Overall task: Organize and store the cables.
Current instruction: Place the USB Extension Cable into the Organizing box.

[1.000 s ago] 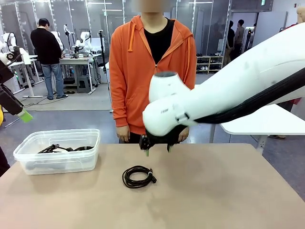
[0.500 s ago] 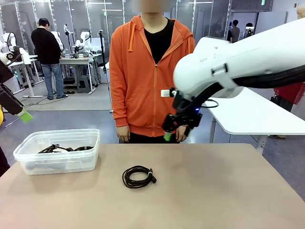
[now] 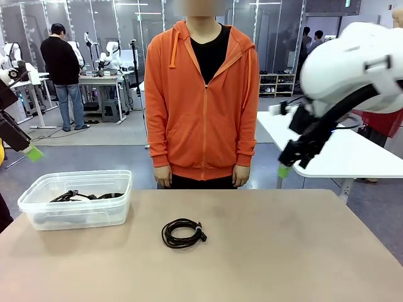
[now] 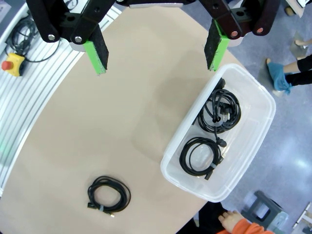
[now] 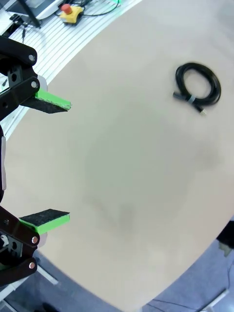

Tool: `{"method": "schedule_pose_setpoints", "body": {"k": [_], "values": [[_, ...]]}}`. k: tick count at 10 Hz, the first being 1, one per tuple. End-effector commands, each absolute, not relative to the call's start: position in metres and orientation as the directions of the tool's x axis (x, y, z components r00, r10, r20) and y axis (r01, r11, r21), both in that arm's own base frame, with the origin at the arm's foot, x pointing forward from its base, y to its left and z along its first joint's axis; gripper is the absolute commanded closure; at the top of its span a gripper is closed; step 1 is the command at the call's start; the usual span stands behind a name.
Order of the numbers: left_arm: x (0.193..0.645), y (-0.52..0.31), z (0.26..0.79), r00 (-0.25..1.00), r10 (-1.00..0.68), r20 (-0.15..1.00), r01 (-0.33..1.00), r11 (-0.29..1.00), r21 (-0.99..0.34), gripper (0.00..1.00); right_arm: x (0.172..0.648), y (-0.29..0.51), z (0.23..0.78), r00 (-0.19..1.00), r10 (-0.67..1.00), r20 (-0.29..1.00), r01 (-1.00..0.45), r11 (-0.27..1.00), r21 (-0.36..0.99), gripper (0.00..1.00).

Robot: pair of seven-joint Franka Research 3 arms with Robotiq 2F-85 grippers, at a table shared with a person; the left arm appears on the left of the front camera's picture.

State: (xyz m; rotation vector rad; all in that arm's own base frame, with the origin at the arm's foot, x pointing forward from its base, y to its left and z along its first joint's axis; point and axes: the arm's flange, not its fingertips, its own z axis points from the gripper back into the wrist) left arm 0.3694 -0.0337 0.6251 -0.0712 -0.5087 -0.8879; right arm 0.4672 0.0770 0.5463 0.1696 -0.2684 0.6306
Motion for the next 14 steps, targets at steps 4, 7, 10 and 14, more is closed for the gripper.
{"method": "schedule_pose_setpoints", "body": {"k": [4,7,10,14], "values": [[0.371,-0.036,0.628,0.536,-0.716,0.447,0.74,0.654,0.159,0.0,0.457,-0.006,0.563,0.764,0.563,0.315,-0.609,0.791,0.061,0.0],[0.371,-0.036,0.628,0.536,-0.716,0.447,0.74,0.654,0.159,0.0,0.448,-0.006,0.564,0.742,0.56,0.369,-0.633,0.767,0.106,0.0],[0.371,-0.036,0.628,0.536,-0.716,0.447,0.74,0.654,0.159,0.0,0.457,-0.008,0.564,0.769,0.543,0.336,-0.598,0.797,0.08,0.0],[0.403,-0.052,0.617,0.534,-0.689,0.49,0.774,0.631,0.044,0.0,0.457,-0.008,0.564,0.769,0.543,0.336,-0.598,0.797,0.08,0.0]]}}
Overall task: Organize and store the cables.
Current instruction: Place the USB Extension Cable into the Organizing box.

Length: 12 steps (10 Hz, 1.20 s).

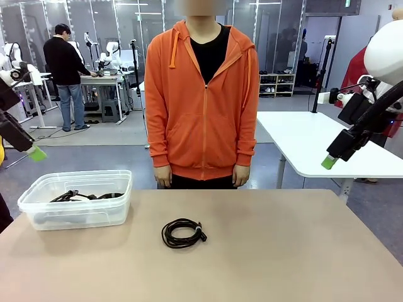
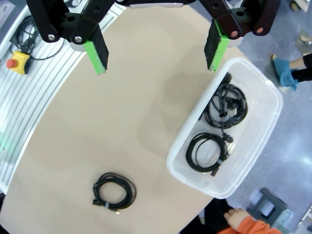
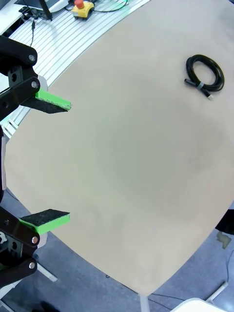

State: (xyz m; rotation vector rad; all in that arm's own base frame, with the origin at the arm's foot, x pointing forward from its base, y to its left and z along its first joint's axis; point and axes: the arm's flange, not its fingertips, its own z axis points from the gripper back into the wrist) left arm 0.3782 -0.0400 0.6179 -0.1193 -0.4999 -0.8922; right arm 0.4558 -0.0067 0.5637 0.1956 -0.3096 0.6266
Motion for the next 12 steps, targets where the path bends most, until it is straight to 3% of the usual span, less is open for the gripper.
{"method": "schedule_pose_setpoints", "body": {"k": [1,4,7,10,12], "values": [[0.42,-0.077,0.608,0.554,-0.69,0.466,0.781,0.625,-0.003,0.0,0.457,-0.008,0.564,0.769,0.543,0.336,-0.598,0.797,0.08,0.0],[0.44,-0.14,0.586,0.526,-0.694,0.492,0.819,0.57,-0.07,0.0,0.457,-0.008,0.564,0.769,0.543,0.336,-0.598,0.797,0.08,0.0],[0.469,-0.216,0.527,0.635,-0.683,0.361,0.763,0.626,-0.16,0.0,0.457,-0.008,0.564,0.769,0.543,0.336,-0.598,0.797,0.08,0.0],[0.488,-0.273,0.493,0.737,-0.59,0.329,0.656,0.741,-0.143,0.0,0.457,-0.008,0.564,0.769,0.543,0.336,-0.598,0.797,0.08,0.0],[0.497,-0.297,0.474,0.784,-0.571,0.245,0.613,0.774,-0.158,0.0,0.457,-0.008,0.564,0.769,0.543,0.336,-0.598,0.797,0.08,0.0]]}}
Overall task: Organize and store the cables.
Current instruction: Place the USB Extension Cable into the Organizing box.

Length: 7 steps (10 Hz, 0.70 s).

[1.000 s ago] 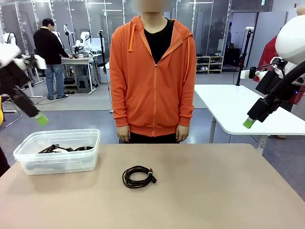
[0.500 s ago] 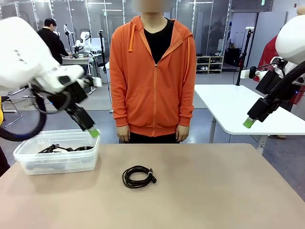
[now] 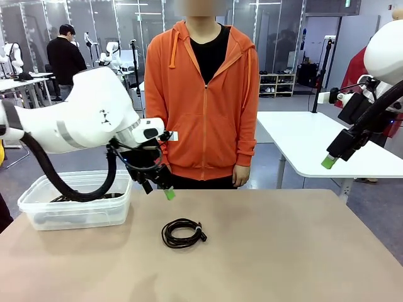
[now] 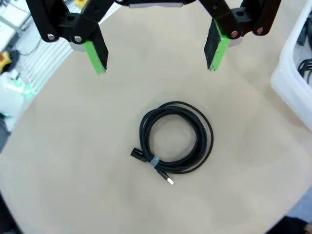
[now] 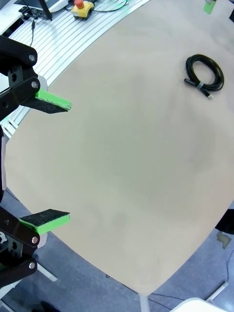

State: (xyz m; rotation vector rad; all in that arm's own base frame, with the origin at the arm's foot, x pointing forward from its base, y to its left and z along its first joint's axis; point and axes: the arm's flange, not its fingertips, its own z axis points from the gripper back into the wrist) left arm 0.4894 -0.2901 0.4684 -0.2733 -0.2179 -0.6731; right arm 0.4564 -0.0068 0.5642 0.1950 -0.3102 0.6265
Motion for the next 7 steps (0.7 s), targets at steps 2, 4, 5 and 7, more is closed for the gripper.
{"method": "schedule_pose_setpoints", "body": {"k": [2,4,5,7], "values": [[0.4894,-0.2901,0.4684,0.762,-0.582,0.285,0.639,0.749,-0.178,0.0,0.4567,-0.008,0.5638,0.769,0.543,0.336,-0.598,0.797,0.08,0.0],[0.4894,-0.2901,0.4684,0.762,-0.582,0.285,0.639,0.749,-0.178,0.0,0.4567,-0.008,0.5638,0.769,0.543,0.336,-0.598,0.797,0.08,0.0],[0.4894,-0.2901,0.4684,0.762,-0.582,0.285,0.639,0.749,-0.178,0.0,0.4567,-0.008,0.5638,0.769,0.543,0.336,-0.598,0.797,0.08,0.0],[0.4937,-0.2936,0.4683,0.768,-0.58,0.272,0.633,0.753,-0.182,0.0,0.4567,-0.008,0.5638,0.769,0.543,0.336,-0.598,0.797,0.08,0.0]]}}
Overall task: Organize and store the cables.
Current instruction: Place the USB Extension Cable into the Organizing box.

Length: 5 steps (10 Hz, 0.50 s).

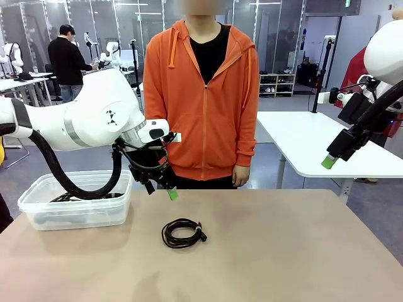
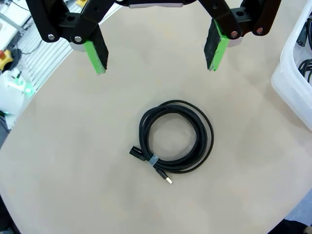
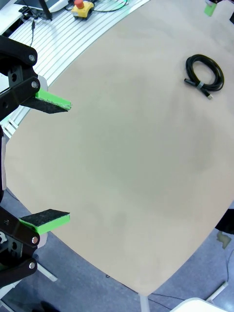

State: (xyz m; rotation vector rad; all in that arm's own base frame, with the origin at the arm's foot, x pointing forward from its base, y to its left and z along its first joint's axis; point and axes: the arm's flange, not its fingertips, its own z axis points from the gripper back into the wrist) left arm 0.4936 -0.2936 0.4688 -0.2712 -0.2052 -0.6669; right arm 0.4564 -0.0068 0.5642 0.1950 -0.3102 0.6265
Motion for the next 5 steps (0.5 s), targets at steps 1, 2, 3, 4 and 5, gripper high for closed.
{"method": "schedule_pose_setpoints", "body": {"k": [1,2,3,4,5], "values": [[0.509,-0.318,0.452,0.854,-0.467,0.229,0.509,0.84,-0.188,0.0,0.457,-0.008,0.564,0.769,0.543,0.336,-0.598,0.797,0.08,0.0],[0.518,-0.343,0.437,0.904,-0.391,0.176,0.422,0.883,-0.206,0.0,0.457,-0.008,0.564,0.769,0.543,0.336,-0.598,0.797,0.08,0.0],[0.52,-0.365,0.425,0.912,-0.386,0.138,0.407,0.892,-0.198,0.0,0.457,-0.008,0.564,0.769,0.543,0.336,-0.598,0.797,0.08,0.0],[0.52,-0.382,0.414,0.929,-0.351,0.113,0.368,0.904,-0.217,0.0,0.457,-0.008,0.564,0.769,0.543,0.336,-0.598,0.797,0.08,0.0],[0.523,-0.395,0.404,0.939,-0.32,0.124,0.341,0.909,-0.241,0.0,0.457,-0.008,0.564,0.769,0.543,0.336,-0.598,0.797,0.08,0.0]]}}
